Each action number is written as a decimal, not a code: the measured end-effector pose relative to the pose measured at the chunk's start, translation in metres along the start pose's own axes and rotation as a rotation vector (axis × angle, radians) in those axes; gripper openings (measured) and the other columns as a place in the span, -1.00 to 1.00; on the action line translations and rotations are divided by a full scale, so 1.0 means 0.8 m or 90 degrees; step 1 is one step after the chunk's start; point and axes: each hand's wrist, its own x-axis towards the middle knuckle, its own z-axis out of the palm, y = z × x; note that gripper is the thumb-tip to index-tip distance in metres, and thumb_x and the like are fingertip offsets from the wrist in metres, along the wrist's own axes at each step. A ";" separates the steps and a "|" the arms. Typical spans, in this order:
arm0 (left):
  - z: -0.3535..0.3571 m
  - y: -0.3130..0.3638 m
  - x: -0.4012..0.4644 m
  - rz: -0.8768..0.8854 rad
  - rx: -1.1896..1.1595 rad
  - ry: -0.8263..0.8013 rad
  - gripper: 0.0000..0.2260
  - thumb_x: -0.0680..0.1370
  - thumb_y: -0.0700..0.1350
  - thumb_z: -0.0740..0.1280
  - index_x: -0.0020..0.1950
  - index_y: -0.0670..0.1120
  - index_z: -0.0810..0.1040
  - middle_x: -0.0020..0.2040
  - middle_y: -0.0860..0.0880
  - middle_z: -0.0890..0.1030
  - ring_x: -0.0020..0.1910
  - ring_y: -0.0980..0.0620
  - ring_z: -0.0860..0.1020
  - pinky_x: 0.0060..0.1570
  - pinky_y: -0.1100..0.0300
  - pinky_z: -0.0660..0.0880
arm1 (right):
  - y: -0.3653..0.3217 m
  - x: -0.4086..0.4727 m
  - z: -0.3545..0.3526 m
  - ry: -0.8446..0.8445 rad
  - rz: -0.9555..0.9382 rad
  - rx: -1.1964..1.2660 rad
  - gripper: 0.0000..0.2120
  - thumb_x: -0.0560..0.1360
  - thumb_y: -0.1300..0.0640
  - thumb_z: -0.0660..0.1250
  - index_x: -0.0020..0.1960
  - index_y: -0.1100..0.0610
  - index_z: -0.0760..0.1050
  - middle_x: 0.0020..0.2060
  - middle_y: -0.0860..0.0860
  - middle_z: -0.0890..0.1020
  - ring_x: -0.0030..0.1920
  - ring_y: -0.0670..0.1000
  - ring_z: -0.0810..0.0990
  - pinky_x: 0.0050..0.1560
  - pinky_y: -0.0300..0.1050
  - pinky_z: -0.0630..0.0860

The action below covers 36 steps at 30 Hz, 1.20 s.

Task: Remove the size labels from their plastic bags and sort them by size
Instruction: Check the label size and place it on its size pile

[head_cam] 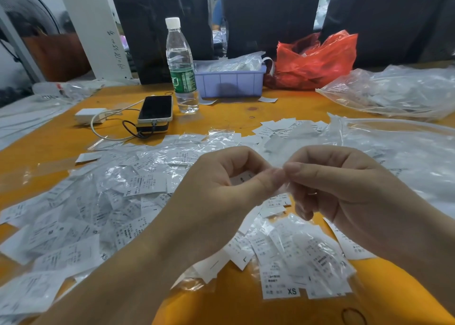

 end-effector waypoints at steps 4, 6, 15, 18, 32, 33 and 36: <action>-0.001 0.002 -0.001 -0.017 -0.042 0.006 -0.75 0.44 0.18 0.29 -0.27 0.06 0.63 -0.34 0.08 0.60 -0.34 0.18 0.56 -0.28 0.37 0.49 | 0.000 -0.001 0.001 0.025 -0.024 -0.003 -0.81 0.34 0.04 0.42 -0.38 0.11 0.57 -0.49 0.06 0.49 -0.48 -0.02 0.42 -0.42 -0.18 0.42; -0.002 0.001 0.000 -0.016 -0.064 0.025 -0.79 0.44 0.12 0.31 -0.23 0.04 0.64 -0.31 0.06 0.62 -0.33 0.16 0.56 -0.29 0.35 0.51 | 0.000 0.001 -0.001 0.063 -0.041 -0.002 -0.81 0.33 0.02 0.42 -0.38 0.11 0.58 -0.51 0.04 0.48 -0.50 -0.02 0.41 -0.44 -0.18 0.42; -0.004 -0.001 0.001 0.008 -0.107 0.125 -0.83 0.40 -0.03 0.38 -0.02 0.12 0.60 -0.15 0.07 0.66 -0.28 0.09 0.61 -0.30 0.24 0.56 | -0.002 0.001 -0.005 0.164 -0.087 -0.006 -0.74 0.33 0.00 0.53 -0.40 0.12 0.56 -0.52 0.00 0.45 -0.50 -0.02 0.38 -0.45 -0.20 0.40; -0.003 0.001 0.001 0.009 -0.120 0.122 -0.75 0.41 -0.03 0.37 0.07 0.14 0.52 -0.14 0.06 0.68 -0.29 0.11 0.60 -0.28 0.24 0.56 | -0.004 0.000 -0.003 0.176 -0.094 -0.004 -0.74 0.29 -0.05 0.47 -0.43 0.10 0.53 -0.53 0.00 0.44 -0.50 -0.02 0.37 -0.45 -0.20 0.40; -0.003 0.002 0.000 -0.012 -0.145 0.120 -0.70 0.39 -0.05 0.37 0.10 0.11 0.52 -0.15 0.10 0.67 -0.31 0.15 0.59 -0.29 0.30 0.53 | -0.004 0.003 -0.008 0.227 -0.094 0.027 -0.74 0.30 -0.05 0.45 -0.41 0.11 0.54 -0.54 -0.01 0.43 -0.51 -0.03 0.35 -0.49 -0.21 0.37; -0.003 0.001 0.000 -0.014 -0.144 0.118 -0.71 0.38 -0.05 0.37 0.10 0.12 0.52 -0.15 0.10 0.67 -0.31 0.16 0.59 -0.29 0.30 0.53 | -0.004 0.004 -0.008 0.226 -0.094 0.026 -0.73 0.30 -0.05 0.45 -0.40 0.12 0.53 -0.53 -0.01 0.43 -0.51 -0.03 0.35 -0.49 -0.21 0.37; -0.002 0.001 -0.001 -0.015 -0.146 0.109 -0.72 0.38 -0.06 0.38 0.08 0.14 0.53 -0.15 0.10 0.67 -0.31 0.16 0.59 -0.29 0.30 0.53 | -0.002 0.004 -0.008 0.222 -0.092 0.021 -0.71 0.30 -0.04 0.46 -0.39 0.15 0.52 -0.53 0.01 0.42 -0.51 -0.03 0.35 -0.48 -0.23 0.37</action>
